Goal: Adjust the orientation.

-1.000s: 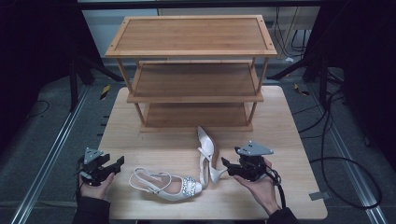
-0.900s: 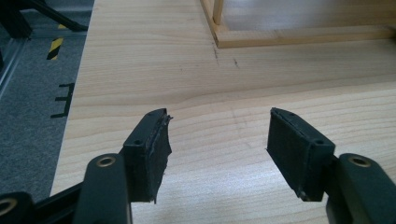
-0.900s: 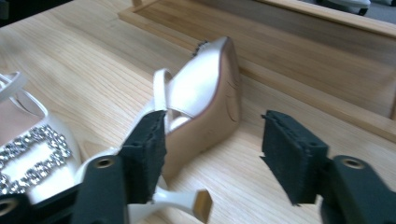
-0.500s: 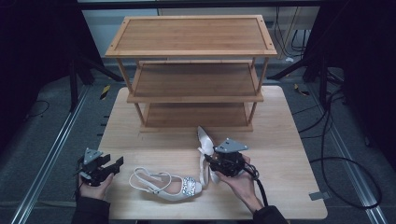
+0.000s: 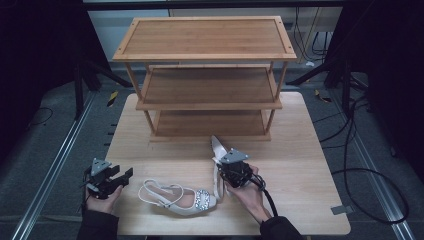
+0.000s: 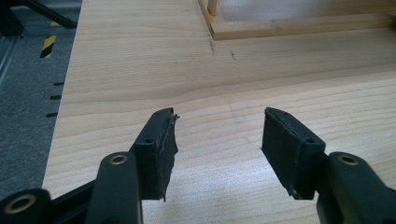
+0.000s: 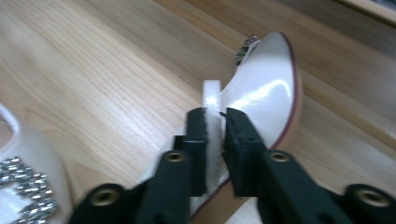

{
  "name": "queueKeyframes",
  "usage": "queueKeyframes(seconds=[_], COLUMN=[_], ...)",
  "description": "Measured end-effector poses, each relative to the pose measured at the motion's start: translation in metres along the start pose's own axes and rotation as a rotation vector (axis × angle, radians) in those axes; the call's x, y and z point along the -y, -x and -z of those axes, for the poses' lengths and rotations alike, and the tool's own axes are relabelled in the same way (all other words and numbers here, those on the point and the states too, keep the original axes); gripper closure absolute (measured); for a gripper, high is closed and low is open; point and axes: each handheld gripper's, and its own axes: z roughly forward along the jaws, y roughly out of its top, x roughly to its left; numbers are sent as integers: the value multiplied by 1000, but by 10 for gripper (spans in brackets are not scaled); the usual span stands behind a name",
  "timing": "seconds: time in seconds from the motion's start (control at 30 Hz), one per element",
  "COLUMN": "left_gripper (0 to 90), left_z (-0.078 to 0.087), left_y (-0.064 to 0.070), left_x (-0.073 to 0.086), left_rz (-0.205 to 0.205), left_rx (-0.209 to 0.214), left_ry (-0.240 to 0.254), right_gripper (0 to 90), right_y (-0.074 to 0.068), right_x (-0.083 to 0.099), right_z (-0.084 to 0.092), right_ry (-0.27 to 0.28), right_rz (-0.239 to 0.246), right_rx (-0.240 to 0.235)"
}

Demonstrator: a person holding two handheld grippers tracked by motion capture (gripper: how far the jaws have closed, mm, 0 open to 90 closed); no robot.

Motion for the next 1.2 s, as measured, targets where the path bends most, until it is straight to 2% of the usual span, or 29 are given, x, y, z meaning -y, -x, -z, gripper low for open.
queueKeyframes(seconds=[0.1,0.3,0.67,0.83,1.03,1.2], left_gripper=[437,442,448,449,451,452], left_z=[0,0,0,0,-1,-2], left_y=[0,-1,0,0,1,1], left_x=[0,0,0,0,0,0], left_rz=[0,0,-4,-8,-13,-14], left_rx=[1,2,5,8,9,12], left_ry=[-2,-1,-1,-2,-3,-4], right_gripper=[822,824,824,824,824,825], right_y=[1,13,36,43,51,64], right_x=[1,8,27,32,33,34], right_z=[3,14,31,34,34,34], right_ry=[6,26,55,75,99,105], right_rz=[-4,-75,-138,-169,-180,-211], right_rx=[7,1,43,33,68,107])
